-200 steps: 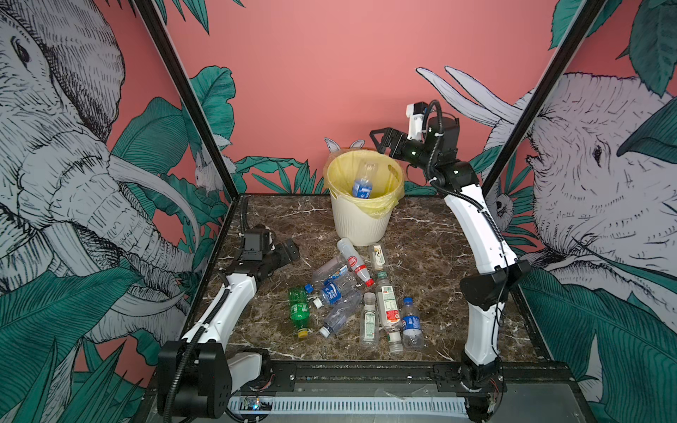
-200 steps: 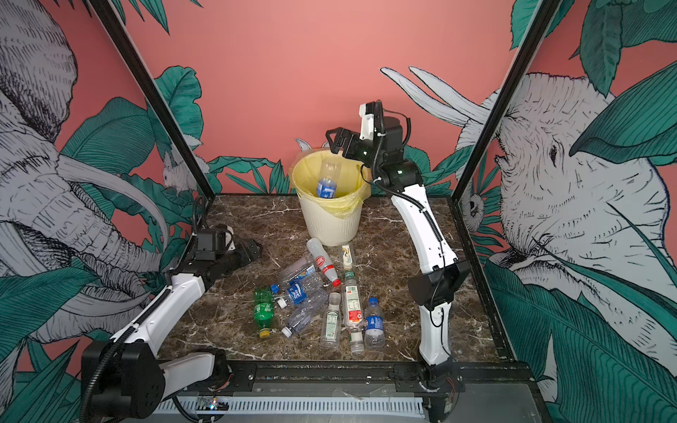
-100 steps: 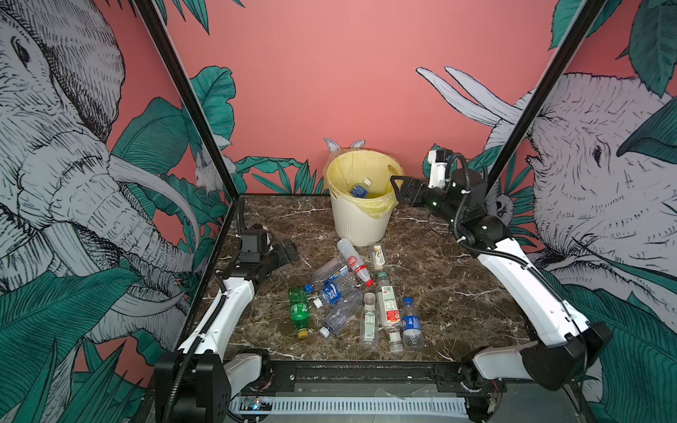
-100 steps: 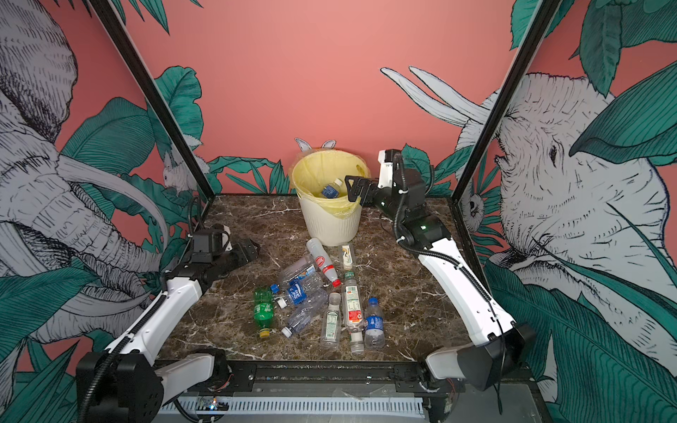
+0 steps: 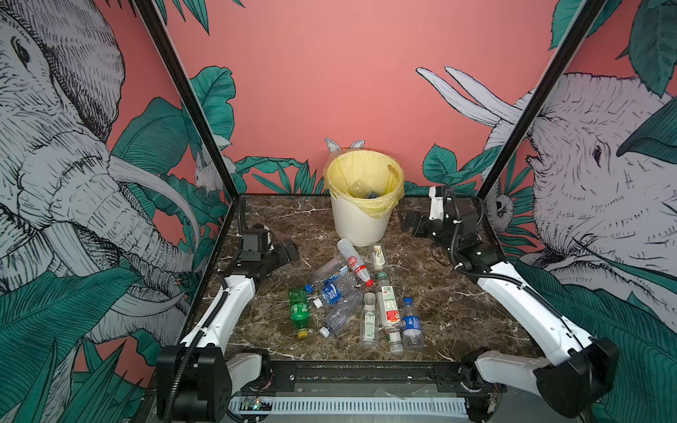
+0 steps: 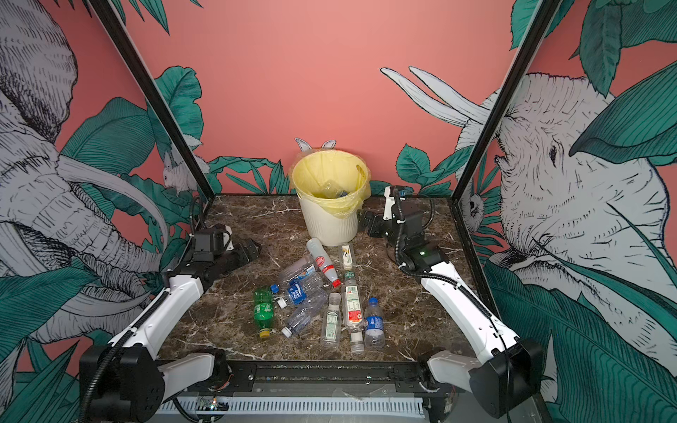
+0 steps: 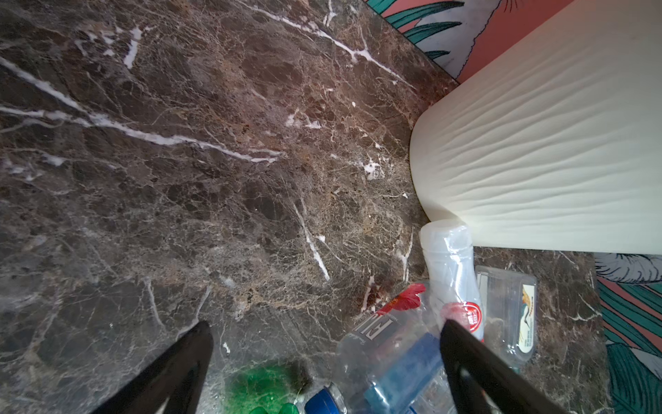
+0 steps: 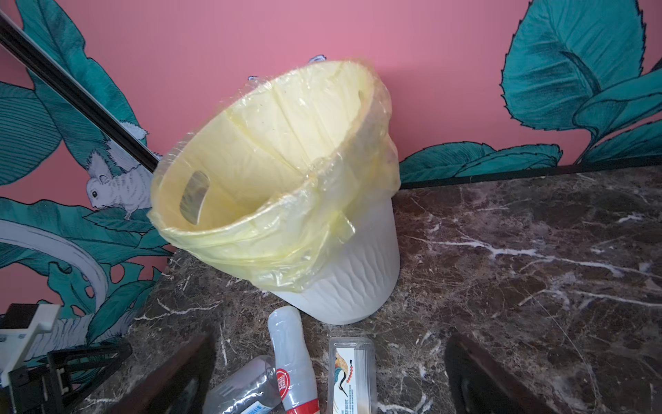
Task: Throw the plastic bottles in the bin
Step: Throw the plastic bottle into the trash bin, then pick up the plastic bottle from the bottom-center of the table.
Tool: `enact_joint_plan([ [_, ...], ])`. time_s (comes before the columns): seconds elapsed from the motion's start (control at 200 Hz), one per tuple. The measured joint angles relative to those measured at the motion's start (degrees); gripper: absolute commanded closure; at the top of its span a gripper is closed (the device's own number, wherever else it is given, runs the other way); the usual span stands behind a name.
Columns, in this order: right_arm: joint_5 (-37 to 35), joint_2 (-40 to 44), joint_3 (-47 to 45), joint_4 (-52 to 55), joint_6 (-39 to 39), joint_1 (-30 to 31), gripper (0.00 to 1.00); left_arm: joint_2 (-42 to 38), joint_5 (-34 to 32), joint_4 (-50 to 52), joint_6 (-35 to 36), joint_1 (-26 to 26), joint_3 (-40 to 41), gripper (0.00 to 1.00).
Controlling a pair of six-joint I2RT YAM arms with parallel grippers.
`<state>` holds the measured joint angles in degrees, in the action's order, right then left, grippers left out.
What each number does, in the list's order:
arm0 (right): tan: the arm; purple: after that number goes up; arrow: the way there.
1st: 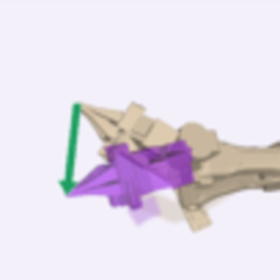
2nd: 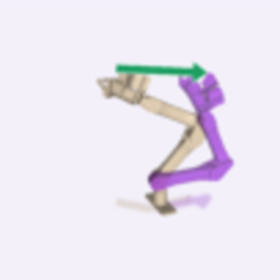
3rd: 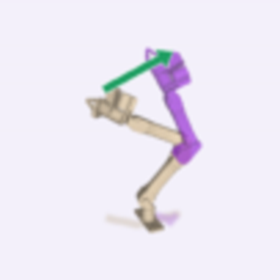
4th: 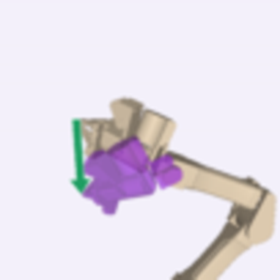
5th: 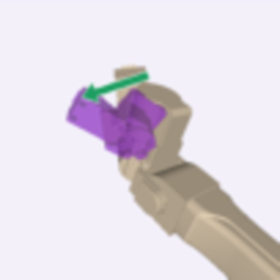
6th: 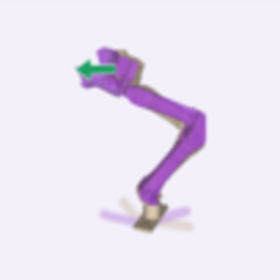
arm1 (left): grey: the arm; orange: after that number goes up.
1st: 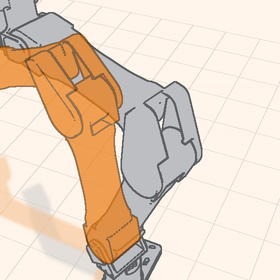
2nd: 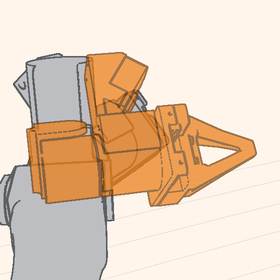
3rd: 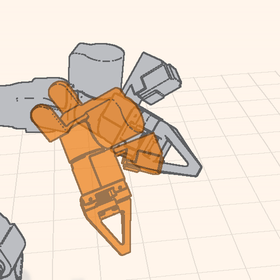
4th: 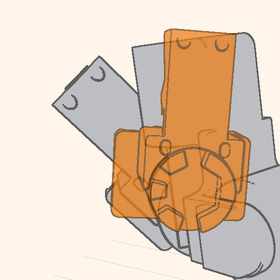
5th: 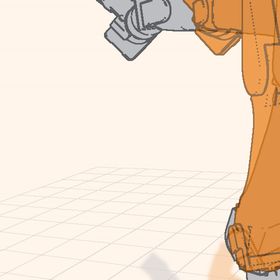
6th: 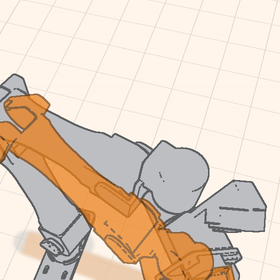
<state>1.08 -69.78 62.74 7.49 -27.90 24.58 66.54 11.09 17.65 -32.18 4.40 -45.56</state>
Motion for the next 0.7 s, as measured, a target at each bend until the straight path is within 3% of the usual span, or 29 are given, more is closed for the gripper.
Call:
enact_joint_plan([
  [0.285,-0.72,0.76,-6.01,-1.81,-2.54,-0.26,0.01,-1.11,1.44,1.55,-1.49,0.0,0.85,0.01],
  [0.7,-1.75,1.18,-10.58,-4.26,-3.06,-0.37,0.01,-8.76,2.05,9.35,-2.82,0.0,4.15,0.01],
])
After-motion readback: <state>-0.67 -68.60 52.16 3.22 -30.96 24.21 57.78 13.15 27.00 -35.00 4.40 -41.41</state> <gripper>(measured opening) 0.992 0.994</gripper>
